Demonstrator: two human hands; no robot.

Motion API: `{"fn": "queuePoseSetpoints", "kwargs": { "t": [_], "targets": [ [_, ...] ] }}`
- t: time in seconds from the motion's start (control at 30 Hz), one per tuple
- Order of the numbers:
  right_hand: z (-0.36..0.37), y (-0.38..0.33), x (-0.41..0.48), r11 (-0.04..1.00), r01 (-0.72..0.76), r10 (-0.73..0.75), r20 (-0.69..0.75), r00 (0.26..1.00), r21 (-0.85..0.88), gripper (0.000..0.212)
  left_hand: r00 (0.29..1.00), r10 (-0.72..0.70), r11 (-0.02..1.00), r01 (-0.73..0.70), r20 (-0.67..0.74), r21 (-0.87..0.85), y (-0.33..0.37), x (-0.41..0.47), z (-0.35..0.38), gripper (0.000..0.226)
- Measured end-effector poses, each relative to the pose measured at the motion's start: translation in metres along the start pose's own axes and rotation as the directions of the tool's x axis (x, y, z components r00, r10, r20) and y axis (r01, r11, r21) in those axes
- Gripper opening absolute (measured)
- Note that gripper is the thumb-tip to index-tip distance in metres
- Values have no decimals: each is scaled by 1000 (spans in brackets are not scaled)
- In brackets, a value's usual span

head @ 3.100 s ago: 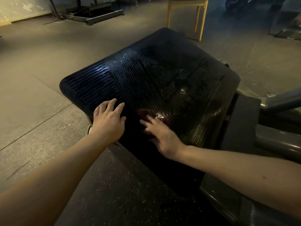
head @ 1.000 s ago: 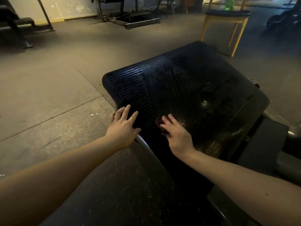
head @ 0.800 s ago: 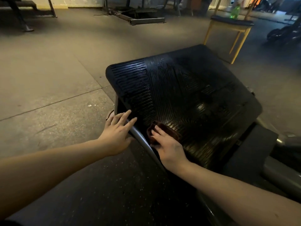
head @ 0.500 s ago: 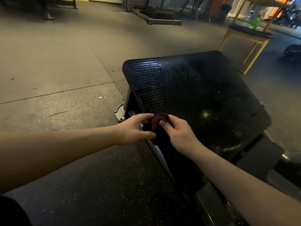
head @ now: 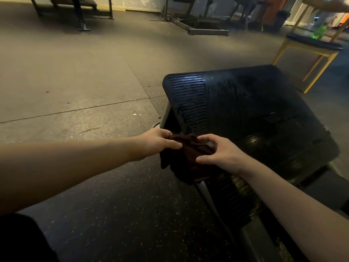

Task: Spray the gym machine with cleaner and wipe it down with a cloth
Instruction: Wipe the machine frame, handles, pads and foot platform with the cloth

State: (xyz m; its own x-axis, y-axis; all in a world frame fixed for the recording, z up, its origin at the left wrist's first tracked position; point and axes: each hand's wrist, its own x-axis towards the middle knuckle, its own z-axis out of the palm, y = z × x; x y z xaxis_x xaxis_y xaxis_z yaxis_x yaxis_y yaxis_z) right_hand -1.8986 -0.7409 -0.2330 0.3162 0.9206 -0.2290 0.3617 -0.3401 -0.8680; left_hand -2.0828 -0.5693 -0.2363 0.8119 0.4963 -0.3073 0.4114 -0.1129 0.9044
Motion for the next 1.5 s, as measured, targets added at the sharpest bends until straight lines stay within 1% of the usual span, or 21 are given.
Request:
{"fn": "queuePoseSetpoints", "kwargs": {
  "t": [0.1, 0.2, 0.27, 0.3, 0.33, 0.37, 0.4, 0.47, 0.53, 0.6, 0.7, 0.87, 0.97, 1.07, 1.17, 1.23, 1.3, 1.33, 1.37, 1.43, 1.5],
  "targets": [
    [8, 6, 3, 995, 28, -29, -1, 1000, -98, 66, 1000, -12, 1000, 12, -14, 6, 7, -5, -1, 23],
    [26, 11, 7, 981, -2, -29, -157, 987, -192, 60, 998, -7, 999, 9, -68, 34, 11, -7, -2, 21],
    [40, 13, 7, 959, -73, -18, -316, 948, -273, 42, 993, 9, 998, -2, -115, 61, 10, -7, -5, 19],
    [46, 12, 6, 946, -113, -7, -365, 931, -305, 27, 990, 17, 997, -6, -137, 77, 11, -7, -6, 18],
    [52, 11, 4, 945, -154, 44, -356, 934, -289, 15, 988, 20, 996, -7, -156, 88, 11, -7, -7, 18],
    [58, 10, 2, 962, -194, 133, -289, 948, -193, 8, 985, 21, 996, -6, -172, 89, 11, -8, -7, 17],
    [64, 9, 2, 963, -268, 259, -182, 949, -28, 13, 982, 19, 997, -4, -187, 79, 11, -8, -8, 16],
    [74, 6, -1, 845, -445, 445, 72, 893, 298, 27, 978, 20, 998, -6, -207, 67, 11, -8, -7, 16],
    [81, 11, 3, 708, -501, 456, 219, 863, 498, 36, 977, 22, 999, -12, -211, 52, 11, -9, -8, 14],
    [83, 16, 9, 640, -458, 422, 216, 880, 617, 35, 979, 26, 999, -21, -200, 27, 11, -8, -7, 14],
    [79, 14, 15, 611, -407, 391, 188, 901, 679, 32, 982, 31, 999, -28, -189, 16, 12, -7, -7, 17],
    [68, 11, 20, 689, -253, 348, -3, 937, 679, 23, 978, 65, 995, -49, -200, 87, 23, -10, -4, 13],
    [59, 11, 22, 665, -185, 357, -90, 930, 724, 30, 970, 82, 987, -46, -230, 156, 28, -10, -6, 11],
    [45, 9, 19, 732, -135, 335, -180, 925, 667, 35, 949, 123, 968, -50, -290, 246, 31, -11, -9, 8],
    [29, 8, 15, 732, -86, 278, -181, 943, 676, 67, 928, 172, 944, -61, -329, 323, 35, -9, -10, 17],
    [18, 2, 11, 843, -44, 142, -143, 979, 537, 90, 944, 183, 939, -85, -274, 334, 37, -6, -14, 33],
    [11, -5, 5, 985, 16, 2, -103, 995, 174, 77, 974, 180, 913, -114, -137, 392, 38, -4, -18, 55],
    [9, -6, 3, 999, 48, -50, -108, 993, -19, 62, 980, 186, 876, -135, -66, 463, 38, -2, -19, 62],
    [8, -7, 2, 983, 68, -91, -127, 988, -173, 46, 979, 201, 825, -164, -11, 540, 38, -1, -18, 58],
    [5, -4, 1, 929, 53, -124, -174, 977, -365, 19, 965, 257, 718, -219, 40, 661, 37, 4, -13, 35],
    [-4, 0, 1, 902, 22, -116, -192, 974, -432, 19, 954, 299, 663, -223, 21, 715, 37, 11, -4, 18]
  ]
}}
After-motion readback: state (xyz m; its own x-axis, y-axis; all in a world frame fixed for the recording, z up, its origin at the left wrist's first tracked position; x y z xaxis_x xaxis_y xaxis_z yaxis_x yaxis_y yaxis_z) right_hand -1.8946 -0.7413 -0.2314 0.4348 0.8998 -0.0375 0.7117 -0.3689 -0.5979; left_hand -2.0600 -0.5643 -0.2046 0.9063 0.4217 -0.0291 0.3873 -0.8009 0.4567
